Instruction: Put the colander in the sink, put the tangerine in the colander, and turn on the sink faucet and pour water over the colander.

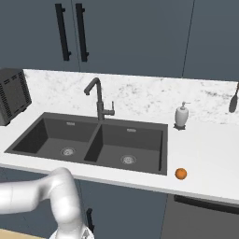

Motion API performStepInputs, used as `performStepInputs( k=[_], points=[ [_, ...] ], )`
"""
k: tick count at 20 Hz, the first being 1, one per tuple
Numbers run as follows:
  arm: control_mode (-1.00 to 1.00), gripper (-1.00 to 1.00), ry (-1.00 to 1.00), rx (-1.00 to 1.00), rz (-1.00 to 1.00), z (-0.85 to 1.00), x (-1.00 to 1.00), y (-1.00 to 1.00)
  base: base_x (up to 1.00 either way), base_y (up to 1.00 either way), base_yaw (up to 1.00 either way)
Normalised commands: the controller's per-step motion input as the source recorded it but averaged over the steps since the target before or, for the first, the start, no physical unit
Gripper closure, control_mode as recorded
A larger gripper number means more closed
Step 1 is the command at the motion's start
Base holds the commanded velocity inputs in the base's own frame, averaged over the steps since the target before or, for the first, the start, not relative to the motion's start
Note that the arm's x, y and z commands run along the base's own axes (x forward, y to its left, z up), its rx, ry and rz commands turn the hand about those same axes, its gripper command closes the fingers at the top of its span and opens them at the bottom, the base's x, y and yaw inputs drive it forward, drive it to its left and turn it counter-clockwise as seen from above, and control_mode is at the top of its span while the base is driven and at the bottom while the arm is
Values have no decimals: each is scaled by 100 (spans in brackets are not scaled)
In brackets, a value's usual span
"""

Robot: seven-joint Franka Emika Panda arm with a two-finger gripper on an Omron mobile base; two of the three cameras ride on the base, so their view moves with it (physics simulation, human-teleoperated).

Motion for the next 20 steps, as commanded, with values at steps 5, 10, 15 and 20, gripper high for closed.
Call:
performStepInputs(
  k=[5,10,15,20],
  points=[
    [-100,100,0,0,-2,-19,1,18,0,0,0],
    [-100,100,0,0,-4,-22,-6,1,0,0,0],
    [-100,100,-1,2,-3,-17,-32,0,0,0,0],
    [-100,100,-8,11,-5,1,-62,-13,0,0,0]
  ],
)
